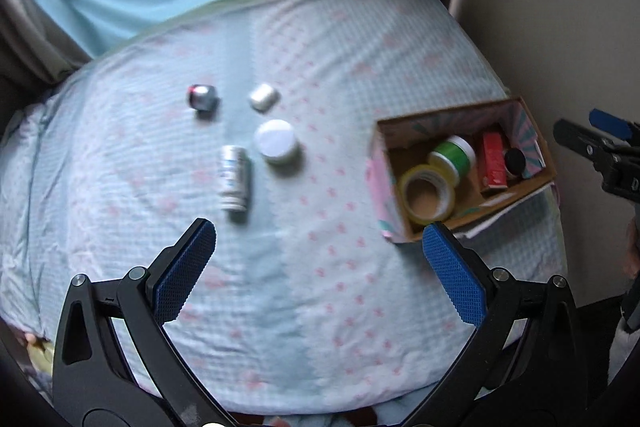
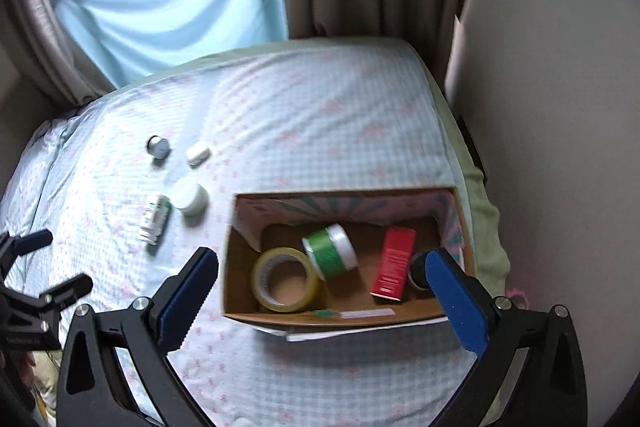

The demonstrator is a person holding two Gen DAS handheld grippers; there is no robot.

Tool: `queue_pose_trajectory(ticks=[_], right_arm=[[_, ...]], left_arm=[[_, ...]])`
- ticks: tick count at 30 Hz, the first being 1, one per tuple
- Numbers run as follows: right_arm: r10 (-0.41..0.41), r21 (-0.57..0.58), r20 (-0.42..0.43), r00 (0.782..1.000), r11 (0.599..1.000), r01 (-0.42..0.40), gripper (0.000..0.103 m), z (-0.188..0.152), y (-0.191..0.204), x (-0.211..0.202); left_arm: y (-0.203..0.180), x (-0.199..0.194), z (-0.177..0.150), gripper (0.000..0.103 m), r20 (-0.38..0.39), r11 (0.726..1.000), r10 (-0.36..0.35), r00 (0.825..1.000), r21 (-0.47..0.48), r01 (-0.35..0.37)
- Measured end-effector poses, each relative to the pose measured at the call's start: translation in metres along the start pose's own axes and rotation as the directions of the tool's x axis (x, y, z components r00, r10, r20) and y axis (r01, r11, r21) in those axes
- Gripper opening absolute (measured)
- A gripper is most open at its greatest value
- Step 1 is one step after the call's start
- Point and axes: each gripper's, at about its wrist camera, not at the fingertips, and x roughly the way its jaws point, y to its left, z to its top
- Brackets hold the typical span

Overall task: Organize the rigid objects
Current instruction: 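Move both tools back over the remaining objects on the bed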

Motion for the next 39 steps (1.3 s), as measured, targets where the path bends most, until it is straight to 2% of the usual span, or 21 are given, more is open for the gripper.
queue_pose_trajectory(ticks=[4, 8, 13, 19, 23, 27, 34, 39], right_arm=[[-0.004, -0.036, 0.008, 1.0, 0.999, 0.004, 0.103, 0.003, 0.043, -0.009], [-0.002, -0.033, 0.007, 1.0, 0.999, 0.002, 0.103, 0.0, 0.087, -0.014], [0.022, 0.023, -0.018, 1.0, 0.999, -0.022, 0.103, -0.002, 0.144, -0.007], [0.027, 0.107, -0.051, 0.998, 0.994, -0.021, 0.103, 0.004, 0.201, 0.014], [0.038, 0.121, -0.09, 0.995, 0.992, -0.027, 0.103, 0.01, 0.234, 0.038], [0.055, 0.13, -0.14, 0.989, 0.991, -0.036, 0.103, 0.014, 0.256, 0.067], [0.076, 0.116, -0.237, 0.969, 0.992, -0.049, 0.103, 0.02, 0.285, 0.138], [0.086, 0.139, -0.288, 0.954, 0.989, -0.047, 0.103, 0.02, 0.295, 0.197]], left_arm=[[0.046, -0.015, -0.002, 0.103, 0.053, 0.999, 0.032, 0.998, -0.03, -0.031], [0.098, -0.023, 0.003, 0.103, 0.083, 0.999, 0.004, 0.997, -0.04, -0.001], [0.16, -0.028, 0.014, 0.103, 0.112, 1.0, -0.012, 0.994, -0.013, 0.014], [0.231, -0.008, 0.038, 0.103, 0.108, 0.999, -0.038, 0.993, 0.038, 0.034], [0.268, 0.024, 0.063, 0.103, 0.08, 0.997, -0.054, 0.995, 0.061, 0.049], [0.288, 0.063, 0.088, 0.103, 0.05, 0.995, -0.067, 0.996, 0.073, 0.063], [0.297, 0.15, 0.13, 0.103, -0.054, 0.993, -0.081, 0.995, 0.076, 0.085], [0.288, 0.211, 0.153, 0.101, -0.127, 0.991, -0.07, 0.989, 0.103, 0.083]])
